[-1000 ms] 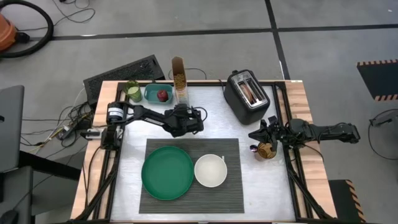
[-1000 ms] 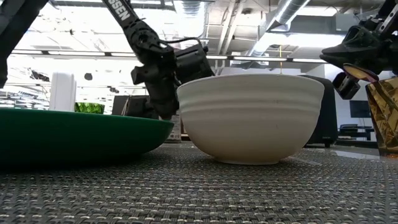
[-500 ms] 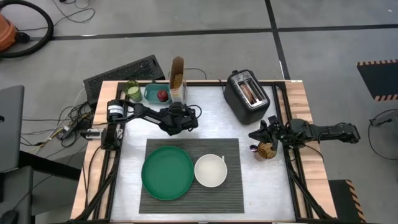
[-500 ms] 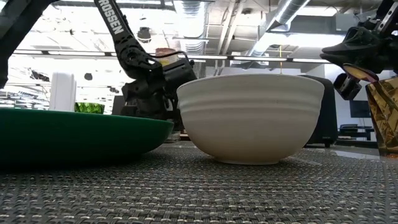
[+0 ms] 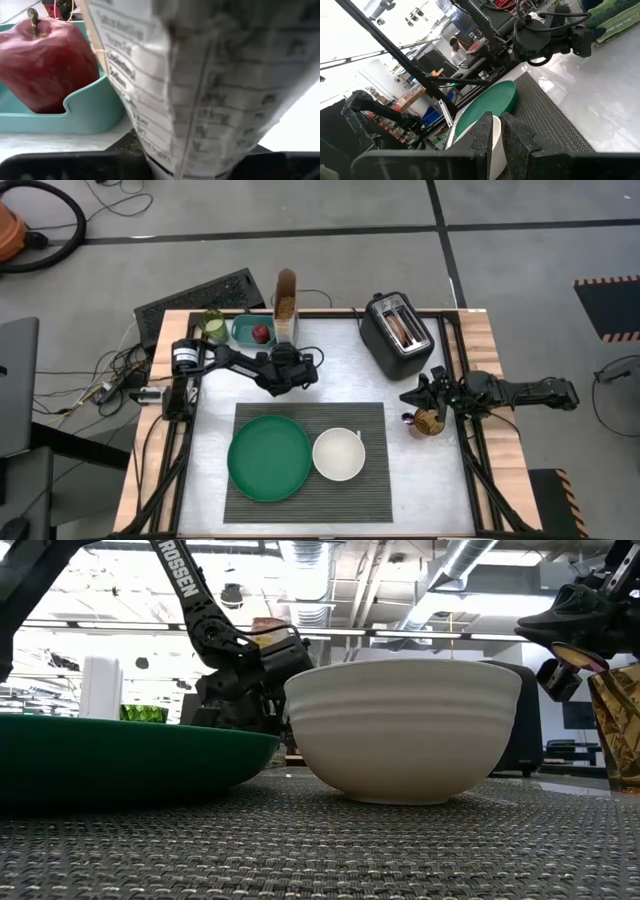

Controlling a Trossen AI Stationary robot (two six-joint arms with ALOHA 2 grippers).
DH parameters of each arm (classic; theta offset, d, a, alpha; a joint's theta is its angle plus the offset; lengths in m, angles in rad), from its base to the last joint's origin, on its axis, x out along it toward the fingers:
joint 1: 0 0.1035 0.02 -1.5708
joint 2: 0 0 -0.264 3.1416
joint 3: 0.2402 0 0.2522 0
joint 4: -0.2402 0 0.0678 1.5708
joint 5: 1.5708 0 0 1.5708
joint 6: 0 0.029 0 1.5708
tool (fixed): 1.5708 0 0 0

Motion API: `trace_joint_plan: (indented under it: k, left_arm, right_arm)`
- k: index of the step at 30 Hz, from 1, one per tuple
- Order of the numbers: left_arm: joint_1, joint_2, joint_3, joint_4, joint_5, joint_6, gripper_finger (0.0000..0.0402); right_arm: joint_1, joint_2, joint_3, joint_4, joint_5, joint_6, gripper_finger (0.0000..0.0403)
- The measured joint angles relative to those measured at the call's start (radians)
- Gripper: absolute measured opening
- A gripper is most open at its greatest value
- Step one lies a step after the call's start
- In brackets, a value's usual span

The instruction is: Arrange a breakfast setting

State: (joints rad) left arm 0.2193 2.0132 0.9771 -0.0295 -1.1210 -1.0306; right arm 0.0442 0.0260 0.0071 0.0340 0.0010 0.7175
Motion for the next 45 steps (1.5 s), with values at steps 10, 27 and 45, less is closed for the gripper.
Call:
trace_joint_plan:
  k: [10, 27, 45]
  left_arm:
    - [-0.119, -0.033, 0.027, -0.005, 0.096, 0.081, 0.0086]
    - [-0.281, -0.522, 0.033, -0.164, 0.188, 0.255, 0.0084]
    - [-0.538, -0.956, 0.071, -0.296, 0.578, 0.487, 0.0084]
  right_arm:
    - [0.001, 0.0, 0.0, -0.001, -0.002, 0.019, 0.0068]
    - [-0.022, -0.001, 0.075, 0.321, 0.024, 0.012, 0.0068]
    - [-0.018, 0.1, 0.597, -0.066, -0.109, -0.12, 0.0068]
